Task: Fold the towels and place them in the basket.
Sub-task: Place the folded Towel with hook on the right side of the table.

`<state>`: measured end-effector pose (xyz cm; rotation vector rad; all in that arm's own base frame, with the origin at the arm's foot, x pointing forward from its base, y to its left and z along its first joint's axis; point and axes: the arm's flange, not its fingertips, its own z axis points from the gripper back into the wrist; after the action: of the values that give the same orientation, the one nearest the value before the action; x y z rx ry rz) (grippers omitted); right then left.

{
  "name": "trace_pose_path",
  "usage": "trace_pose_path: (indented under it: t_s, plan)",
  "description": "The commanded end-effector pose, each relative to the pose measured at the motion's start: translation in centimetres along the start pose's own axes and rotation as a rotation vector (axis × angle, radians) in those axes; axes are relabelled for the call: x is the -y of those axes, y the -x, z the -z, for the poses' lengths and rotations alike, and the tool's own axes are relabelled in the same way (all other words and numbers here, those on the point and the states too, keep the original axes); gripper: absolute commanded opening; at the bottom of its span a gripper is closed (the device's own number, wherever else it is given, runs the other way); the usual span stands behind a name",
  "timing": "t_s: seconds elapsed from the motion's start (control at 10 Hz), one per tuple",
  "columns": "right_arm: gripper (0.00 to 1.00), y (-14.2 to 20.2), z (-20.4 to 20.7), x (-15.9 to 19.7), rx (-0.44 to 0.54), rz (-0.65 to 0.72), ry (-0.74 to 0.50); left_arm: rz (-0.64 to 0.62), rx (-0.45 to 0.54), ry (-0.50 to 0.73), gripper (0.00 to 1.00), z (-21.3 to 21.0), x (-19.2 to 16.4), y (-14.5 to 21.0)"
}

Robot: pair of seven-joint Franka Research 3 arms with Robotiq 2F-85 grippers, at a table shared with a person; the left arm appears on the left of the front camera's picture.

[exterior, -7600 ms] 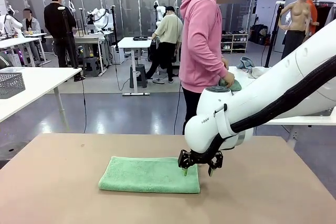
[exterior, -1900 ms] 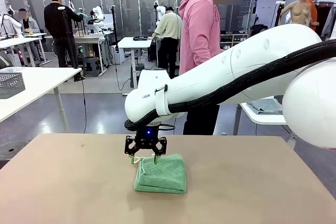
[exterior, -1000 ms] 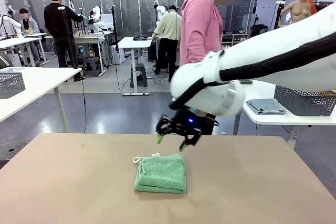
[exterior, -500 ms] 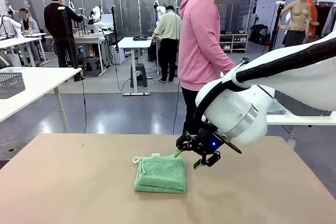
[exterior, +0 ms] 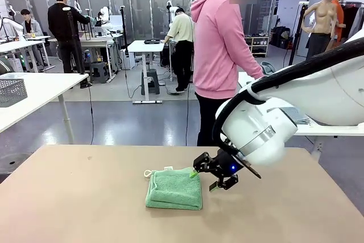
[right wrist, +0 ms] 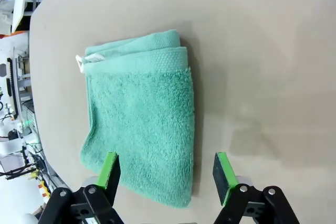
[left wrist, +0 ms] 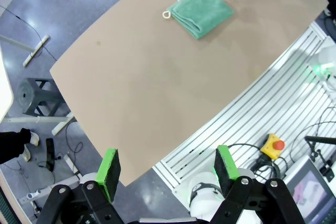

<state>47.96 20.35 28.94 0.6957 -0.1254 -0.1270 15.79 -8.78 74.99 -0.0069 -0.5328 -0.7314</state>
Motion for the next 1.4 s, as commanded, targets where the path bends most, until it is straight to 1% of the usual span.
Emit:
trace_pose_path:
  t_s: [0.0,0.4,0.5,0.7,0.8,0.9,1.0,1.3]
  plan:
    - [0.89,-0.6,1.5,0.5,0.036,-0.004,-0.032,0.020,-0.004,-0.003,0.91,0.1,0.0,0.1]
    - [0.89,-0.9,3.5,0.0,0.040,0.005,-0.048,0.020,-0.004,-0.003,0.91,0.1,0.0,0.1]
    - [0.67,-0.9,3.9,-0.1,0.038,0.015,-0.046,0.020,-0.004,-0.003,0.91,0.1,0.0,0.1]
    - [0.67,-0.9,4.7,-0.3,0.041,0.033,-0.048,0.020,-0.004,-0.003,0.91,0.1,0.0,0.1]
    - [0.37,-0.9,4.8,-0.4,0.046,0.029,-0.049,0.020,-0.004,-0.003,0.91,0.1,0.0,0.1]
    - [0.13,-0.8,5.0,-0.6,0.045,0.032,-0.046,0.020,-0.004,-0.003,0.91,0.1,0.0,0.1]
    - [0.00,-0.8,5.1,-0.9,0.048,0.038,-0.046,0.020,-0.004,-0.003,0.91,0.1,0.0,0.1]
    - [0.00,-0.4,5.6,-1.2,0.054,0.054,-0.032,0.020,-0.004,-0.003,0.91,0.1,0.0,0.1]
